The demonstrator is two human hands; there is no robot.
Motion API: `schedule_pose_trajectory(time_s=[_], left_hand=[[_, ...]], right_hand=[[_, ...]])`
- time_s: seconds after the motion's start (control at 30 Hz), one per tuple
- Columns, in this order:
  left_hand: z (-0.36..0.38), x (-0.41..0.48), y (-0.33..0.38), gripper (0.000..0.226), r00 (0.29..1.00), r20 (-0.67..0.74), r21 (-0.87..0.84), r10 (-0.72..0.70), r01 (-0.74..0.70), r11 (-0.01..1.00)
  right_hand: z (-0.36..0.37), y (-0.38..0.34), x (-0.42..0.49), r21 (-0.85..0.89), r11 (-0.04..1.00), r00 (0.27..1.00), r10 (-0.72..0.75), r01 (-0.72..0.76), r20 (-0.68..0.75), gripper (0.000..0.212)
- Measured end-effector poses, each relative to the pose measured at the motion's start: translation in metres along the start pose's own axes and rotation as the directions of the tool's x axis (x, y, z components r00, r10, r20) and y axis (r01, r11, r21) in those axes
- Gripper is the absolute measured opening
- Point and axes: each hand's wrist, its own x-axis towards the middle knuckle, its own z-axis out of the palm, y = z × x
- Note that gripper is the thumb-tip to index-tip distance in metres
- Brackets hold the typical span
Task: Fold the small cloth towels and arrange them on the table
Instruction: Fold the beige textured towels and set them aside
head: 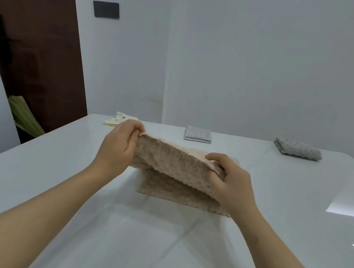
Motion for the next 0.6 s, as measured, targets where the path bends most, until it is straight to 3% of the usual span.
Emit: schedule_pose_trajectory(time_s=[0.17, 0.33, 0.43, 0.53, 0.57, 0.6], left_hand=[[-0.018, -0.037, -0.007, 0.003, 0.958, 0.281, 0.026, -0.060, 0.055, 0.998], [-0.033, -0.070, -0.017, 0.048, 0.764, 0.643, 0.163, -0.064, -0.055, 0.985], [-0.040, -0.085, -0.018, 0.071, 0.712, 0.695, 0.225, -0.104, -0.078, 0.971], [-0.050, -0.095, -0.011, 0.053, 0.747, 0.651, 0.255, -0.138, -0.045, 0.966], [-0.054, -0.099, -0.009, 0.047, 0.751, 0.645, 0.257, -0.141, -0.039, 0.966], [-0.058, -0.103, -0.007, 0.041, 0.750, 0.644, 0.265, -0.150, -0.034, 0.964]], right_hand=[[-0.003, -0.003, -0.022, -0.013, 0.994, 0.977, 0.107, -0.107, 0.183, 0.016], [-0.009, -0.005, -0.052, -0.162, 0.976, 0.906, 0.197, -0.146, 0.375, 0.017], [-0.014, -0.007, -0.068, -0.176, 0.970, 0.887, 0.227, -0.169, 0.402, 0.017], [-0.017, -0.012, -0.082, -0.148, 0.975, 0.892, 0.211, -0.164, 0.400, 0.013], [-0.017, -0.014, -0.087, -0.138, 0.976, 0.873, 0.212, -0.167, 0.439, 0.005], [-0.016, -0.016, -0.092, -0.133, 0.978, 0.841, 0.209, -0.164, 0.500, 0.013]])
